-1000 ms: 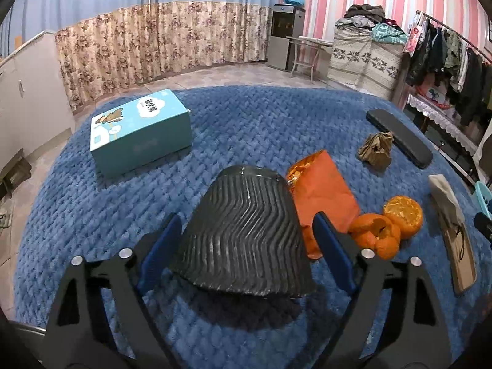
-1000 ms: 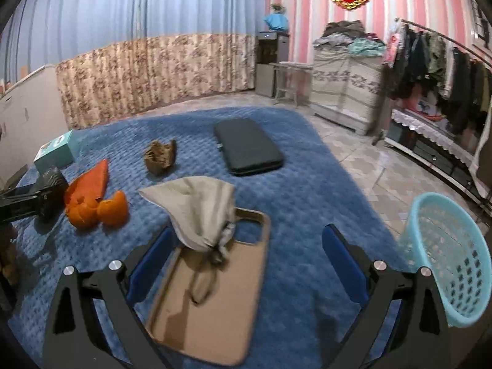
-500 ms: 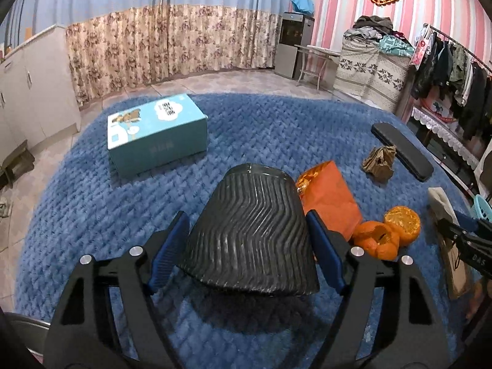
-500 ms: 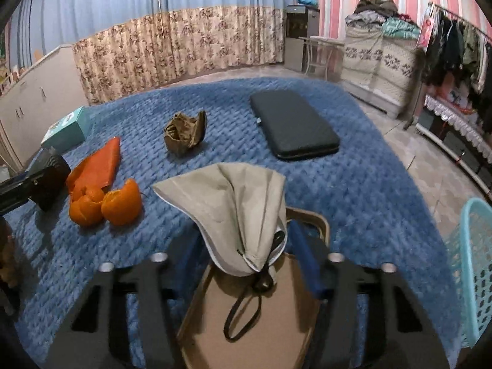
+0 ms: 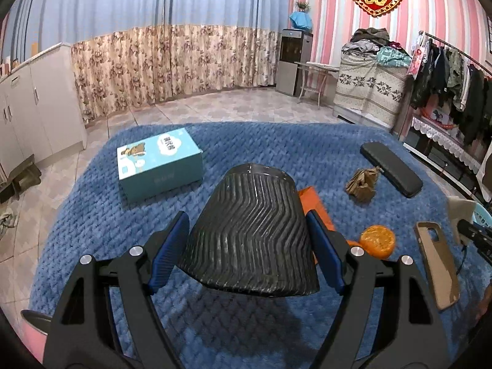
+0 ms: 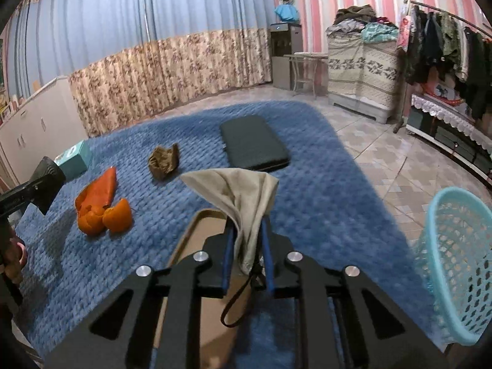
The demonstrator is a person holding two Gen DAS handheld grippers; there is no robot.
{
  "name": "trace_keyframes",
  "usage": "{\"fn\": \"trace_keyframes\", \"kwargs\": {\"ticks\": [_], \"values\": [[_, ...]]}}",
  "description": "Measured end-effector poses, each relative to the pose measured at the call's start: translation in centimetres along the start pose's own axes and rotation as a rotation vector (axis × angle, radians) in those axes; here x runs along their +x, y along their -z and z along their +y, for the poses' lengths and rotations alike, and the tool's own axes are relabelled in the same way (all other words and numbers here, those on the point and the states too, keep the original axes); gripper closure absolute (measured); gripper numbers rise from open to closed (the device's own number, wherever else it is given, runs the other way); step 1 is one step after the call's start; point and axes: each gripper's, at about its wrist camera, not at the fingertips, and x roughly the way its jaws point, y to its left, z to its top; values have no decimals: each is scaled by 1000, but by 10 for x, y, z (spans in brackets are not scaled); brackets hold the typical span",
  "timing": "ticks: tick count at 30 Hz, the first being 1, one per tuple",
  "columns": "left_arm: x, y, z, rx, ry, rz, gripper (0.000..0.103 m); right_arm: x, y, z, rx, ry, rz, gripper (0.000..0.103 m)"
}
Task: Collect trash
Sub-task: 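Carry the lampshade and beige cloth in both tools over the basket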
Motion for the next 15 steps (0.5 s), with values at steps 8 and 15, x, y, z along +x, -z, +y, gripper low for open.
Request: {"fn": "trace_keyframes", "kwargs": {"ticks": [8, 15], "values": [[-16, -1, -19, 32, 7, -15, 27, -38, 2, -39, 21, 45, -50, 88], [-26, 2, -41, 93, 9, -26, 28, -53, 16, -74, 78, 64, -57, 88]]}}
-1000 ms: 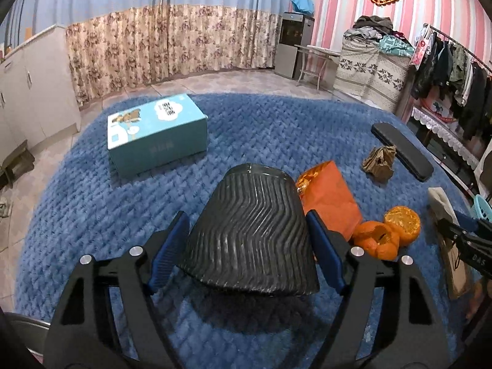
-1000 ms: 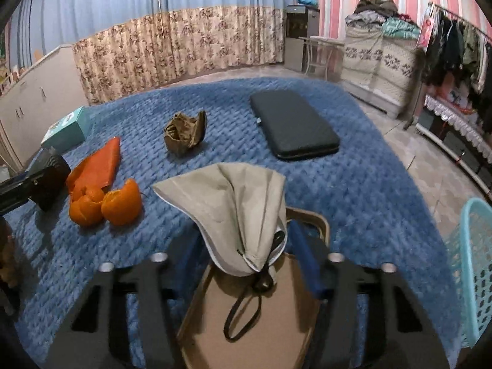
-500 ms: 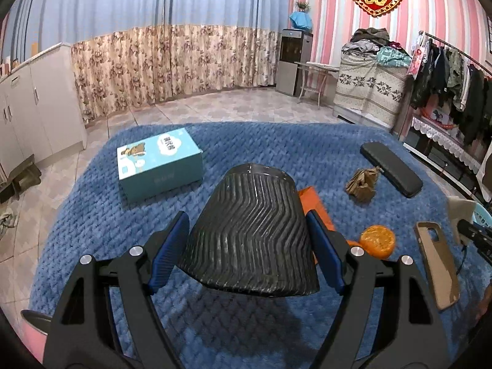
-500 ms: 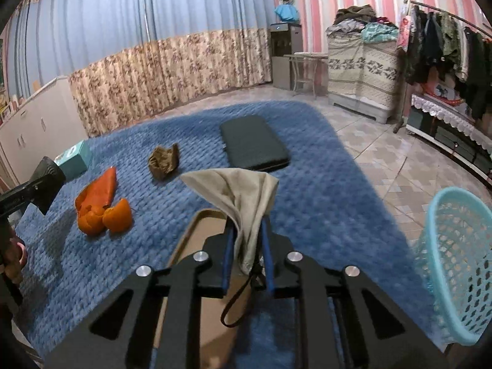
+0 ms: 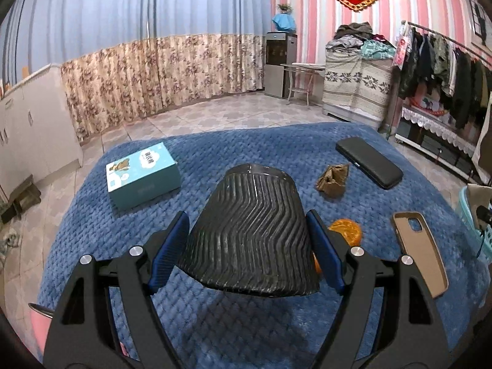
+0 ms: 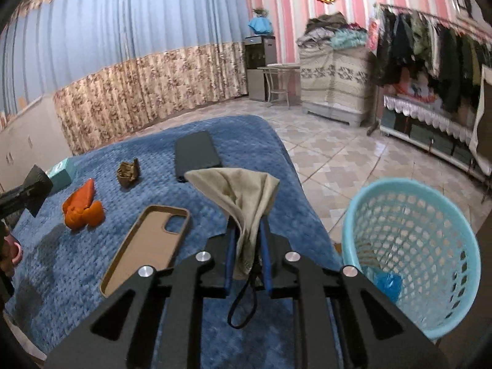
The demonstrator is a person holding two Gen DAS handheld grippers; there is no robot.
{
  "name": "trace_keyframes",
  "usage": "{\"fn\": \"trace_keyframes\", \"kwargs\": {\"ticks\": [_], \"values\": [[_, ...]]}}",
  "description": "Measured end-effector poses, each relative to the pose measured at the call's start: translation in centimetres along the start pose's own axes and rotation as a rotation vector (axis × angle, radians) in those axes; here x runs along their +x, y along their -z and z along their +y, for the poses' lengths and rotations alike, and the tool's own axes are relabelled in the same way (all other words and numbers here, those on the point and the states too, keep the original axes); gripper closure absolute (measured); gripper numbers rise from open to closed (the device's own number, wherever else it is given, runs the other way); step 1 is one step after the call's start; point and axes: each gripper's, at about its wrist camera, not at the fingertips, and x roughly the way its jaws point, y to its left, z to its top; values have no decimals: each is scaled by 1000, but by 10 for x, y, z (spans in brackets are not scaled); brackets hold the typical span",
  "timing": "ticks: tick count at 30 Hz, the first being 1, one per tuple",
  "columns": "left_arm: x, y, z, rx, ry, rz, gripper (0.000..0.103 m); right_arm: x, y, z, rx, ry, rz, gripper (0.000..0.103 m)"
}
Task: Collect trash
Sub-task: 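Carry the lampshade and beige cloth in both tools over the basket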
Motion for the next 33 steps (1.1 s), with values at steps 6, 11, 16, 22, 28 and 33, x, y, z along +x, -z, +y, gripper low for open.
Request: {"fn": "trace_keyframes", "kwargs": {"ticks": [6, 11, 16, 22, 28, 33], "values": [[-8, -6, -6, -12, 20, -9, 27, 3, 7, 1, -10, 9, 2, 88], [-15, -12, -20, 0, 54, -21, 27, -6, 7, 1, -26, 38, -26, 88], [-16, -18, -55, 30, 106, -37, 27, -28, 2, -17, -19, 107, -76, 88], [-18, -23, -118, 90, 198, -56, 27, -59, 1, -60, 32, 228, -130, 88], [-21, -24, -183, 159, 292, -75, 27, -79, 4, -109, 112, 320, -157, 88], [-21, -14, -234, 205, 367, -67, 27, -84, 9, -140, 161, 375, -160, 88]]}}
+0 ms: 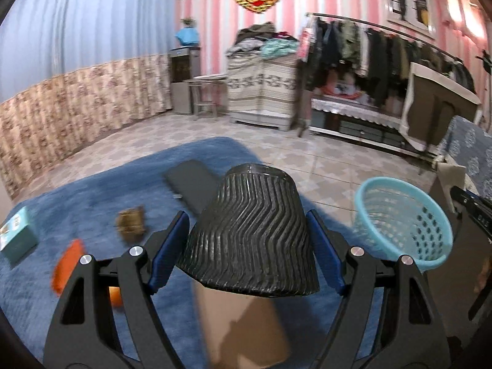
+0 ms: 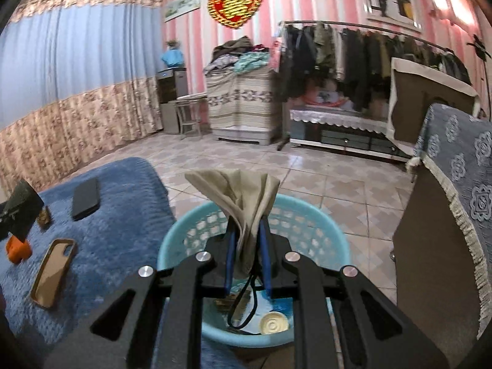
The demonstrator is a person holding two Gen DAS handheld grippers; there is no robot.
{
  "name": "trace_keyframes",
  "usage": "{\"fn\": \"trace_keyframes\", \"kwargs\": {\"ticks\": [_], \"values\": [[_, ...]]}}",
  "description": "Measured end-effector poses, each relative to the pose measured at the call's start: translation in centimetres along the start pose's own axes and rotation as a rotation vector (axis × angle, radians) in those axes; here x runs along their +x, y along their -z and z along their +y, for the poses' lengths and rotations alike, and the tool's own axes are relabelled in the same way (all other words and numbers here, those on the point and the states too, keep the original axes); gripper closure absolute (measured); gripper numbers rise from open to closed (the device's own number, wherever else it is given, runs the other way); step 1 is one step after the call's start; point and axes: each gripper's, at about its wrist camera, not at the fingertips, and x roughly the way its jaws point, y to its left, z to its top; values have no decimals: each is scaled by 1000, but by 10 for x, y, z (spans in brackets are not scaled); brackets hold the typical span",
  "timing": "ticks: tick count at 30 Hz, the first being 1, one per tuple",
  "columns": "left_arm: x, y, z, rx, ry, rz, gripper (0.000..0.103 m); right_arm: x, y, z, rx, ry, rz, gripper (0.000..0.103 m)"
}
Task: Collect trash
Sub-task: 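Carry the lampshade and beige cloth in both tools over the basket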
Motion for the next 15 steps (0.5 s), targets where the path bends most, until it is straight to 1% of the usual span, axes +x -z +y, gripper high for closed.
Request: {"fn": "trace_keyframes", "kwargs": {"ticks": [4, 6, 8, 15], "values": [[11, -5, -40, 36, 63, -13, 27, 5, 1, -19, 42, 18, -2, 88], [14, -9, -53, 47, 87, -18, 27, 8, 3, -27, 55, 28, 3, 88], [20, -12, -73, 63, 120, -29, 27, 13, 4, -34, 71, 34, 9, 88], [40, -17, -117, 83, 194, -29, 27, 27, 5, -54, 110, 69, 12, 88]]}}
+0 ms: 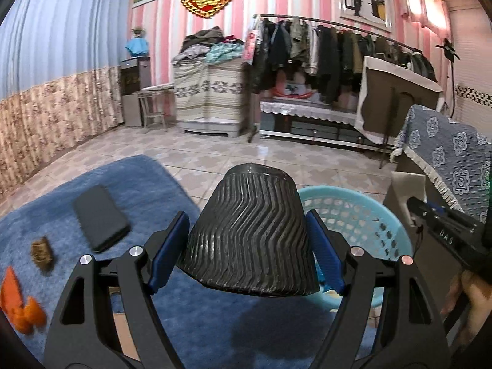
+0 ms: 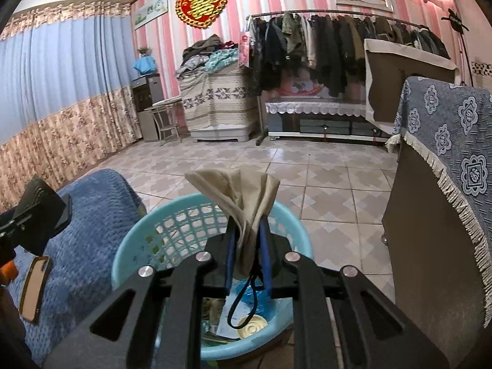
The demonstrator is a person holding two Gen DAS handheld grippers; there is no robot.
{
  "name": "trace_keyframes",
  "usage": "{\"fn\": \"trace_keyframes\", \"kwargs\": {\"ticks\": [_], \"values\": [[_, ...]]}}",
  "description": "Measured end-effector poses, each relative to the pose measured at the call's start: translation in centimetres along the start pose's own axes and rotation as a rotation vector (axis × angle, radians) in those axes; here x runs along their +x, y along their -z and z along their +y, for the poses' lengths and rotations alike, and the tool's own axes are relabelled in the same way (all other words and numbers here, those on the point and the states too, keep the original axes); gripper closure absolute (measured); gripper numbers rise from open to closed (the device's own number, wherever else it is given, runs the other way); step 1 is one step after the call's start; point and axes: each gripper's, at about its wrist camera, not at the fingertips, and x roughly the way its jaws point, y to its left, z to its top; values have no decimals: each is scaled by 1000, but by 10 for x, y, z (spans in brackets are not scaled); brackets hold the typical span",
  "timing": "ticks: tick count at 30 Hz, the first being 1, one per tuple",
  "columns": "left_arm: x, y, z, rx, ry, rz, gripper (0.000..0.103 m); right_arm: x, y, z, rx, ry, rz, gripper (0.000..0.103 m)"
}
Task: Collect trash
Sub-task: 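Carry the lampshade and beige cloth in both tools over the basket, then open both tools to drop the lampshade and cloth into the basket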
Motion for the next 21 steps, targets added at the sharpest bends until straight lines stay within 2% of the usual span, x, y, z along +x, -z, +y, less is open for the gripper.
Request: {"fn": "trace_keyframes", "kwargs": {"ticks": [9, 17, 20, 21], "values": [[41, -10, -50, 57, 74, 13, 27, 4, 4, -15, 63, 20, 0, 88], [80, -11, -84, 102, 103, 38, 27, 11, 6, -26, 97, 22, 15, 88], [88, -13, -87, 113, 106, 49, 26, 14, 7, -28, 102, 26, 22, 88], [90, -14, -85, 113, 97, 51, 20, 15, 7, -28, 105, 27, 25, 88]]}}
